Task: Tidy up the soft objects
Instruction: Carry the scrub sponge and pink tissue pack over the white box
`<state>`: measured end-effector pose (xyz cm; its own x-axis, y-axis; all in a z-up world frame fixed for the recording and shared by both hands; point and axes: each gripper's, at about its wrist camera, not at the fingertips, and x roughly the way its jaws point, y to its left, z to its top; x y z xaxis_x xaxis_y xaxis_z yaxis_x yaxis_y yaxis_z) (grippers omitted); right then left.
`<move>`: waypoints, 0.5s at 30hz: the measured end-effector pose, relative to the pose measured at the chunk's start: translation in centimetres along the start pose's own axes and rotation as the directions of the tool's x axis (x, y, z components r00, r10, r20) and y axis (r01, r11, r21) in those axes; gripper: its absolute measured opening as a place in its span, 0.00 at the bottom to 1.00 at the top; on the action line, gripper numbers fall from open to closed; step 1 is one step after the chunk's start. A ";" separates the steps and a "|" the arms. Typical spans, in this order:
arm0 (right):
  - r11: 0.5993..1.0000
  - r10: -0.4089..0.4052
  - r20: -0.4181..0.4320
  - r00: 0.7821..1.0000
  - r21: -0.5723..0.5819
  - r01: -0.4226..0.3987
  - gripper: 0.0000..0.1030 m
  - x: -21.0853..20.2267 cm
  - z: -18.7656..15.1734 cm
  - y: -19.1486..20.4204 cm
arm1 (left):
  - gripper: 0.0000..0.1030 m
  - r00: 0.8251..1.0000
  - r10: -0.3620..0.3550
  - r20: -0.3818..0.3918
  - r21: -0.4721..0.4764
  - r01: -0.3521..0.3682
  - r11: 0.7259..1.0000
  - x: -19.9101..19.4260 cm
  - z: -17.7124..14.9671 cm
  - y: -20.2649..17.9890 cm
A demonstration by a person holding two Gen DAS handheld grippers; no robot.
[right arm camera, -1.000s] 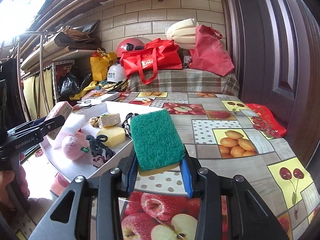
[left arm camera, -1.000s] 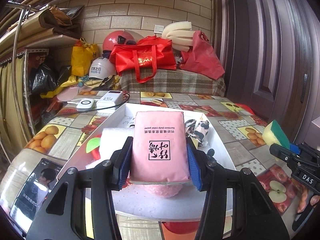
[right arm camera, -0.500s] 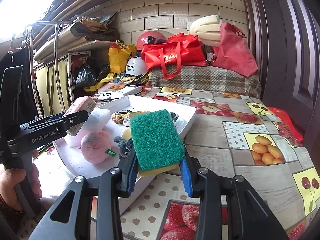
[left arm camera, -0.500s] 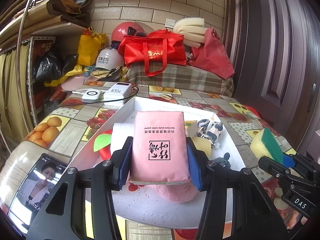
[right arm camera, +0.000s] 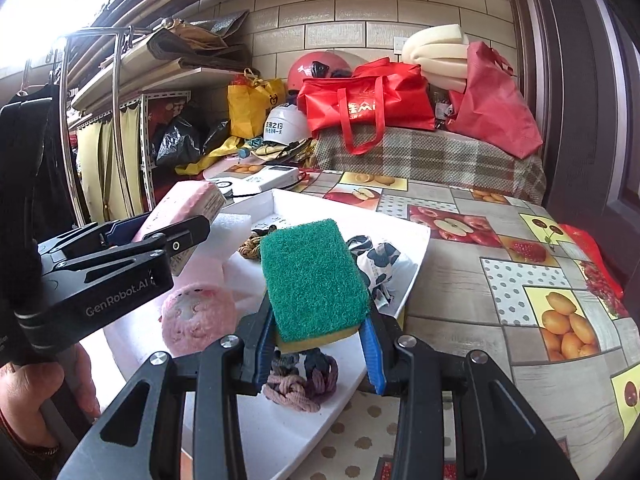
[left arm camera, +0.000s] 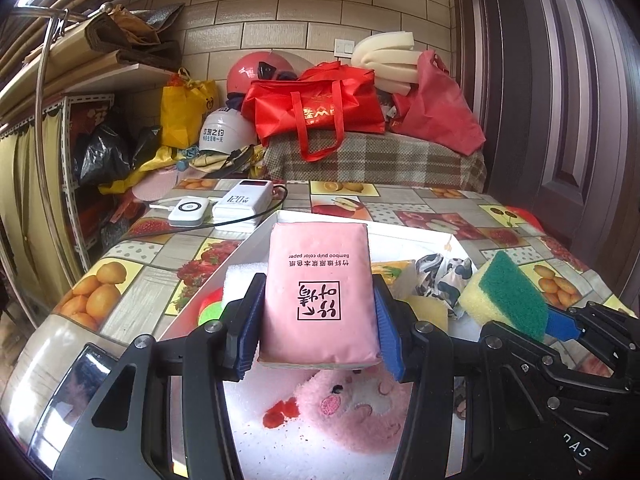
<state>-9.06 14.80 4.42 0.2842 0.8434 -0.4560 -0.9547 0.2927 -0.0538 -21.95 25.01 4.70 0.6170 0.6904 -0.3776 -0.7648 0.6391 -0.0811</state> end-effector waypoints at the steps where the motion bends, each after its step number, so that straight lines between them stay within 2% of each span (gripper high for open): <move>1: 1.000 -0.002 0.000 1.000 -0.003 0.002 0.37 0.3 0.1 0.1 | 0.49 1.000 0.000 0.003 0.000 0.000 1.000 0.1 0.1 0.0; 12: 0.998 0.002 -0.017 1.000 -0.070 -0.003 0.40 1.3 0.5 1.5 | 0.51 1.000 0.008 -0.008 0.003 -0.008 1.000 0.9 0.5 0.0; 14: 0.996 -0.009 -0.019 1.000 -0.085 0.007 0.48 1.4 0.5 1.8 | 0.63 1.000 0.026 -0.005 -0.001 -0.026 1.000 0.9 0.5 0.0; 15: 0.996 -0.016 -0.018 1.000 -0.088 0.014 0.66 1.4 0.5 1.8 | 0.80 0.999 0.034 0.004 -0.009 -0.034 0.999 0.7 0.5 0.2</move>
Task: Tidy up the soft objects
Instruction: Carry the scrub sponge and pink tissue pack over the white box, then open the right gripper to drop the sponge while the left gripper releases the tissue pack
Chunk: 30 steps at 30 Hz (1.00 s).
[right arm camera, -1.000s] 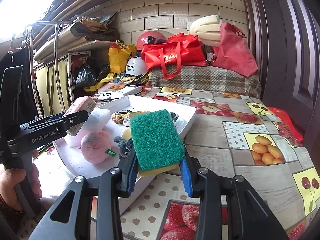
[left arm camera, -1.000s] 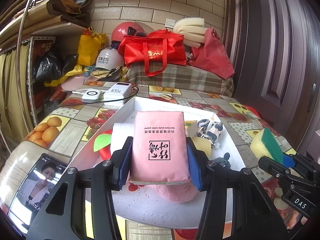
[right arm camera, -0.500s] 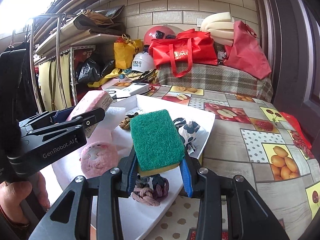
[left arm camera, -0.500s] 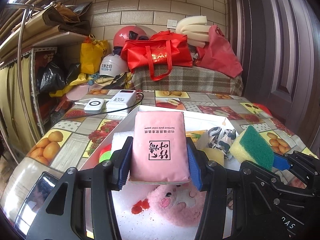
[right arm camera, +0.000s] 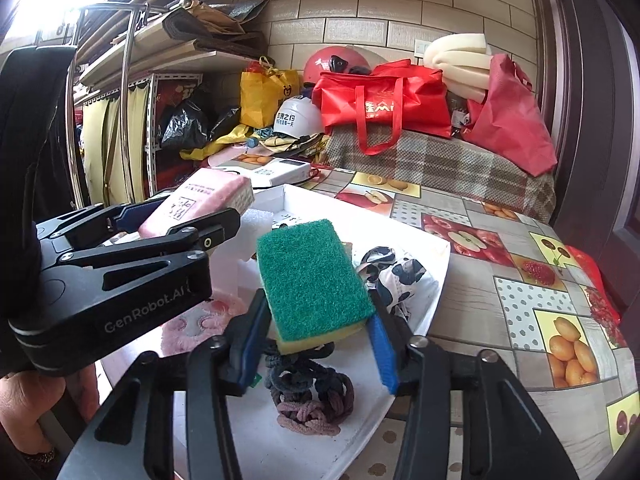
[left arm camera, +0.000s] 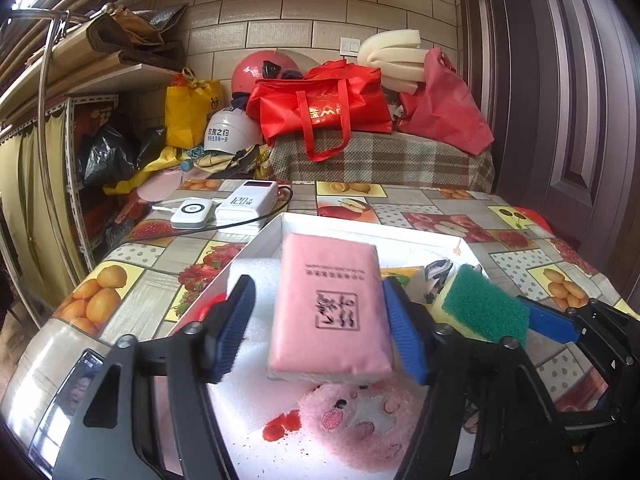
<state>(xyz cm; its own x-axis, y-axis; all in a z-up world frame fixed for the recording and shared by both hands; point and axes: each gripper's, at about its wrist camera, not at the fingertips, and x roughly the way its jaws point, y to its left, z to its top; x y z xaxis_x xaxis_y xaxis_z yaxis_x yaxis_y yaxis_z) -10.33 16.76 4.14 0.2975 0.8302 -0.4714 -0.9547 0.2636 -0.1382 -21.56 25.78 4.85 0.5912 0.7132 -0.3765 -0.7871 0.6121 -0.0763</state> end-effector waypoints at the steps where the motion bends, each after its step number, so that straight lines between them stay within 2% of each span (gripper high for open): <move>1: 1.000 -0.008 0.003 1.000 0.000 0.008 0.86 -0.1 0.0 0.0 | 0.92 1.000 0.007 0.013 -0.006 -0.007 1.000 -0.3 -0.1 0.1; 2: 1.000 -0.012 0.009 1.000 0.003 0.012 0.90 -0.2 0.0 -0.1 | 0.99 1.000 0.014 0.026 -0.009 -0.014 1.000 -0.5 -0.1 0.1; 6: 1.000 -0.016 0.027 1.000 0.013 0.015 1.00 -0.4 0.0 -0.4 | 1.00 0.998 0.027 0.064 0.022 -0.028 0.999 -1.2 -0.2 -0.5; 18: 0.999 -0.028 0.051 0.998 0.047 0.025 1.00 -0.8 0.0 -0.9 | 1.00 0.997 0.036 0.070 0.004 -0.037 0.999 -1.2 -0.4 -0.3; 23: 0.990 -0.113 0.082 0.990 0.098 0.105 1.00 -1.9 -0.4 -1.5 | 1.00 0.997 0.041 0.071 -0.007 -0.040 0.999 -1.6 -0.6 -0.1; 30: 0.985 -0.122 0.084 0.989 0.134 0.110 1.00 -2.7 -0.9 -2.1 | 1.00 0.999 0.004 0.046 -0.064 -0.001 0.998 -2.9 -1.2 0.0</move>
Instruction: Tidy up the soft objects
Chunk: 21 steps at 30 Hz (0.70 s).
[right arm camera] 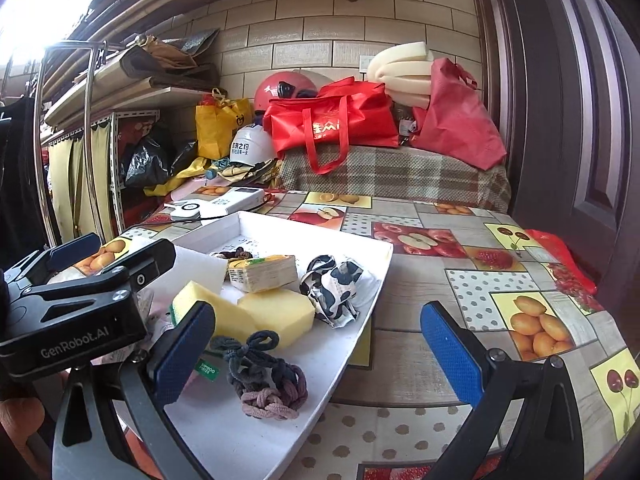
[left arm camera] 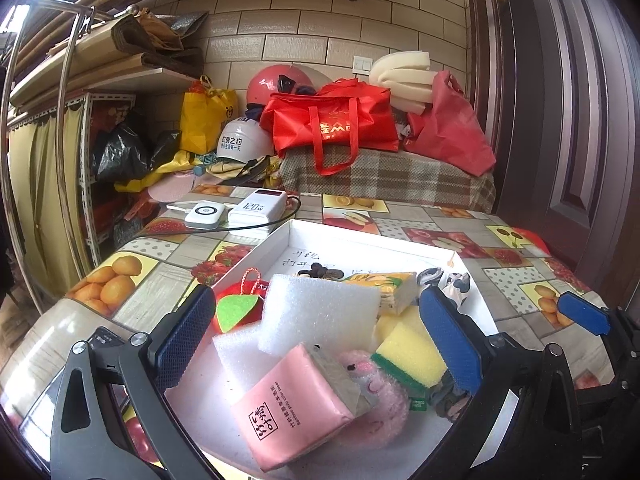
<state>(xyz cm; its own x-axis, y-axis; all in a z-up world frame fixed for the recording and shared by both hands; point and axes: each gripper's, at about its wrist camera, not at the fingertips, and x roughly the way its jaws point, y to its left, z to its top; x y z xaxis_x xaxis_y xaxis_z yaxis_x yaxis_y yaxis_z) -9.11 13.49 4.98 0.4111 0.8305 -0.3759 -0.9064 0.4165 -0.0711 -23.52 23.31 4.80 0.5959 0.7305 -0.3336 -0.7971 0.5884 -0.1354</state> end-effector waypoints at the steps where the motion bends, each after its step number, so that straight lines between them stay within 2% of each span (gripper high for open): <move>1: 1.000 0.001 0.006 1.000 0.001 -0.001 1.00 -0.2 0.0 0.0 | 1.00 1.000 -0.009 -0.008 -0.015 0.009 1.000 -0.1 0.0 0.0; 4: 1.000 0.002 0.027 1.000 -0.007 -0.001 1.00 -0.9 -0.2 0.1 | 1.00 0.998 -0.042 -0.036 -0.051 0.040 0.998 -0.2 -0.3 0.1; 7: 1.000 0.010 0.030 0.999 -0.001 -0.010 1.00 -1.4 -0.4 -0.3 | 1.00 0.999 -0.032 -0.037 -0.062 0.030 0.998 -0.6 -0.5 0.1; 11: 0.997 0.013 0.045 0.999 0.073 -0.016 1.00 -2.3 -0.7 -2.1 | 1.00 0.999 -0.013 -0.046 -0.070 0.010 0.998 -0.7 -0.5 0.2; 21: 0.984 -0.020 0.013 1.000 0.177 0.018 1.00 -5.6 -2.3 -6.1 | 1.00 0.997 -0.029 -0.067 -0.049 0.026 0.998 -1.0 -0.8 -0.3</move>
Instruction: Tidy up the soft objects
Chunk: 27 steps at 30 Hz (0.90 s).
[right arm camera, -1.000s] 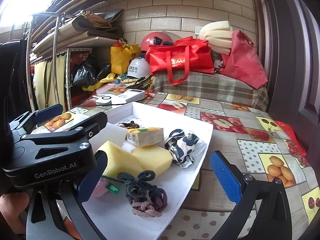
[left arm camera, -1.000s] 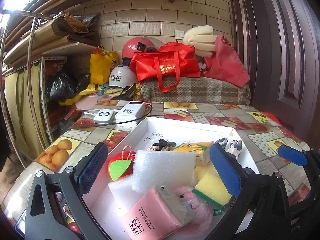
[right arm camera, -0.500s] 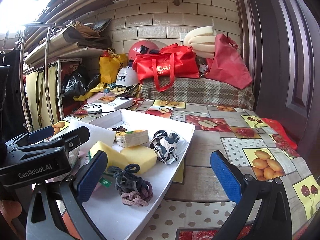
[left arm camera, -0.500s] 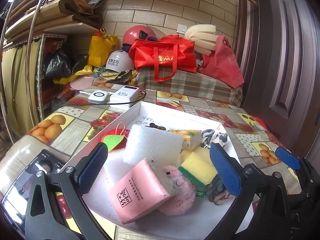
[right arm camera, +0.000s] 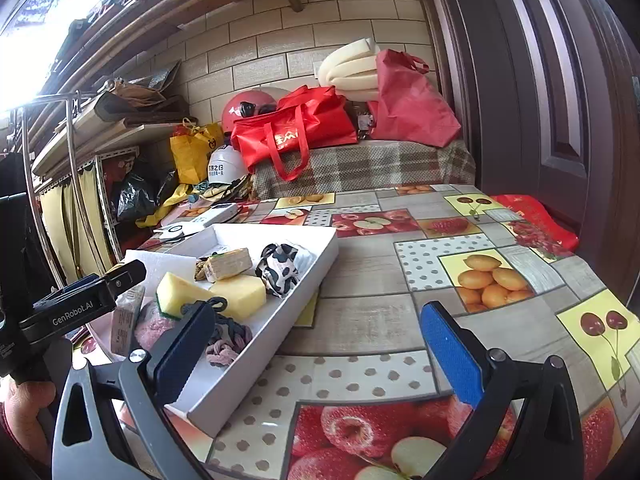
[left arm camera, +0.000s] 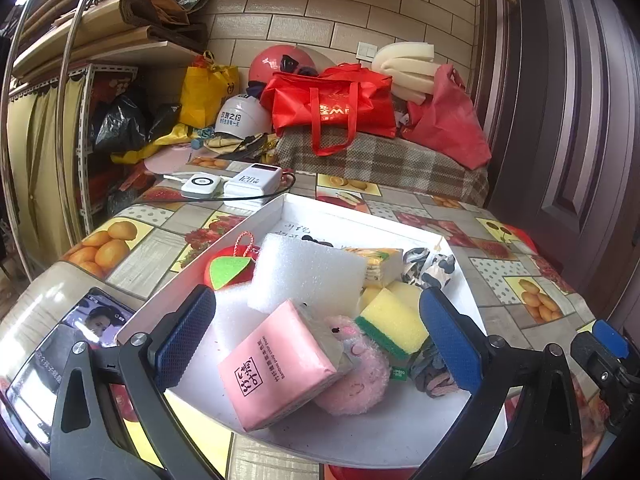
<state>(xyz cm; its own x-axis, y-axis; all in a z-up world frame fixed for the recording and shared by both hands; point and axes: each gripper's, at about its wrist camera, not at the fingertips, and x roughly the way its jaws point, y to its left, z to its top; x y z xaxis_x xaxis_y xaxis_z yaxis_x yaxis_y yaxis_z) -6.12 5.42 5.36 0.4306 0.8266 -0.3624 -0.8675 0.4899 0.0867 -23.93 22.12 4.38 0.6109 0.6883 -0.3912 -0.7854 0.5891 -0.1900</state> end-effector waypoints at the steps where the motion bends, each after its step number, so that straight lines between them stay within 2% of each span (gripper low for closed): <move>1: 1.000 -0.007 -0.006 1.000 0.011 0.007 1.00 -0.3 -0.1 -0.4 | 1.00 1.000 0.000 -0.001 0.007 0.000 1.000 -0.1 -0.1 -0.2; 4: 0.997 -0.021 -0.021 1.000 0.068 0.022 1.00 -1.1 -0.4 -2.1 | 1.00 1.000 0.013 -0.007 0.034 -0.013 0.999 -0.5 -0.3 -0.9; 8: 0.979 -0.046 -0.020 0.999 0.200 0.049 1.00 -2.1 -0.7 -5.1 | 1.00 0.998 0.040 -0.038 0.100 -0.036 0.994 -1.1 -0.7 -2.6; 14: 0.936 -0.078 -0.004 0.997 0.343 0.074 1.00 -3.3 -1.4 -8.1 | 1.00 1.000 0.005 -0.014 0.130 -0.003 0.992 -4.3 -0.4 -4.8; 20: 0.948 -0.089 0.033 0.996 0.311 0.074 1.00 -5.5 -1.2 -8.0 | 1.00 0.999 -0.046 -0.020 0.199 0.049 0.979 -7.6 -0.1 -8.0; 23: 0.963 -0.065 0.106 0.992 0.267 0.034 1.00 -7.3 -1.2 -7.6 | 1.00 0.998 -0.059 -0.018 0.208 0.061 0.976 -9.1 0.4 -8.9; 27: 0.980 -0.073 0.146 0.987 0.196 0.044 1.00 -9.1 -1.4 -6.8 | 1.00 1.000 0.003 -0.022 0.199 0.001 0.980 -10.6 0.8 -9.3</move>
<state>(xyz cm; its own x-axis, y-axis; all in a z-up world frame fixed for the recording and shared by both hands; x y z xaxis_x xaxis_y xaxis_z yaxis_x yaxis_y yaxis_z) -4.44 -5.81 6.77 0.5247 0.8199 -0.2289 -0.7821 0.5705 0.2507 -23.05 9.70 10.99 0.6061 0.6805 -0.4118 -0.7489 0.6627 -0.0071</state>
